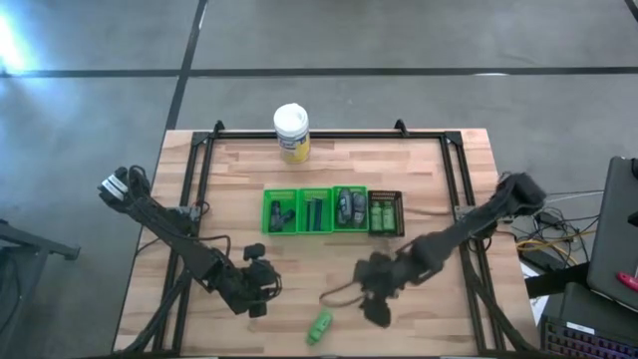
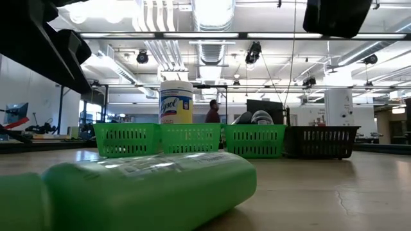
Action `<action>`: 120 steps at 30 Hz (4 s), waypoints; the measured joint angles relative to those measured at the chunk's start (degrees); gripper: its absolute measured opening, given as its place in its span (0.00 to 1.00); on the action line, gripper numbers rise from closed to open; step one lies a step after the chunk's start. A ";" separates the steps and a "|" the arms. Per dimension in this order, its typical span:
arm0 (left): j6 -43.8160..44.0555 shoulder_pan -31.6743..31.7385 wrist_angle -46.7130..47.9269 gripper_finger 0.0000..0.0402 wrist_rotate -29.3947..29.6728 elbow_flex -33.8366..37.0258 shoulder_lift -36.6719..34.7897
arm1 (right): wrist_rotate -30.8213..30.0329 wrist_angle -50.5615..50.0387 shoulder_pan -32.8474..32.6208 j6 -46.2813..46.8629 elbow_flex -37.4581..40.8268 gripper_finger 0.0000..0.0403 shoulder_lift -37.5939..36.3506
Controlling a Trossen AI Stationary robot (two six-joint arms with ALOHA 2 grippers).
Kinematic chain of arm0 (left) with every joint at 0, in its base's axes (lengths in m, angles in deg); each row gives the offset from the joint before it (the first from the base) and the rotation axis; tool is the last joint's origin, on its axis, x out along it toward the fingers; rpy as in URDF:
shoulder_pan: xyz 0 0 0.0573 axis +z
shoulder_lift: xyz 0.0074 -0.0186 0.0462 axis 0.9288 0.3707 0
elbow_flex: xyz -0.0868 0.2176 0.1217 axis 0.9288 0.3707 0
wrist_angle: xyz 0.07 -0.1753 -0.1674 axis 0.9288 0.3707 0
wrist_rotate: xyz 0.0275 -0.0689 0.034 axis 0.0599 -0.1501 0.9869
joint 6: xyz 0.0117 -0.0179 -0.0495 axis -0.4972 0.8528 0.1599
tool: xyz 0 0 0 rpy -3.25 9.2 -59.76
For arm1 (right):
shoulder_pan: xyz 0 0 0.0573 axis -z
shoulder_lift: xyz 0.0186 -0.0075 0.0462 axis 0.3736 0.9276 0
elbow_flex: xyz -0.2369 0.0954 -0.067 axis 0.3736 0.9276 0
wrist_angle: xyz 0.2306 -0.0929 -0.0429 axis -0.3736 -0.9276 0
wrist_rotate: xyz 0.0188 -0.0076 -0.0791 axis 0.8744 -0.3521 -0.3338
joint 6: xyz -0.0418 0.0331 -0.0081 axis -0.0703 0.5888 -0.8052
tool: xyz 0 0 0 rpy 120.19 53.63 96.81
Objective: Pick & Place Travel size toiletries
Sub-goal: Put the green shampoo into the black bin
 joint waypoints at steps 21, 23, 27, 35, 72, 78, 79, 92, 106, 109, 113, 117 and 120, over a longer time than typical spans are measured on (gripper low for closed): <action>11.25 4.68 -8.42 0.54 -2.88 -2.55 1.19 | -9.89 -19.28 0.16 -1.61 5.51 0.48 -15.08; 11.63 5.18 -8.29 0.59 -4.62 -3.88 2.12 | -9.95 -19.34 0.18 -3.77 8.32 0.52 -18.47; 15.14 4.46 -8.01 0.63 -8.92 -9.41 6.14 | -9.79 -19.72 0.13 -6.74 13.65 0.61 -25.26; 23.08 0.50 15.66 0.63 -8.77 -34.42 24.73 | -10.11 -19.66 0.16 -7.49 22.02 0.73 -36.89; 24.08 4.55 30.94 0.56 -15.12 -58.25 47.01 | -14.11 -21.40 0.29 -14.66 25.31 0.61 -39.91; 19.31 4.65 31.32 0.40 -15.26 -58.17 46.45 | -9.81 -20.27 0.29 -18.09 25.31 0.56 -39.93; 18.48 4.66 31.50 0.38 -14.57 -58.12 46.25 | -8.92 -19.77 0.29 -18.63 25.31 0.55 -39.93; 12.37 5.90 32.28 0.36 -6.76 -58.08 38.59 | 0.57 -16.94 -0.22 -16.96 25.05 0.51 -45.55; -2.69 11.04 29.24 0.36 -6.71 -58.10 37.04 | 2.35 4.80 -0.19 -17.58 26.07 0.49 -43.45; -7.45 12.75 29.26 0.35 -6.33 -58.10 35.79 | 2.35 6.67 -0.19 -15.27 25.99 0.48 -41.72; -13.84 14.81 29.37 0.35 -4.89 -58.10 33.70 | 2.00 8.42 -0.11 -11.03 26.04 0.49 -40.17; -19.63 16.11 30.66 0.35 -0.34 -58.10 31.96 | -2.55 9.41 0.13 -6.13 26.05 0.52 -39.84; -23.27 16.64 31.21 0.35 6.00 -58.10 30.97 | -7.45 10.49 1.96 -0.73 26.05 0.54 -39.87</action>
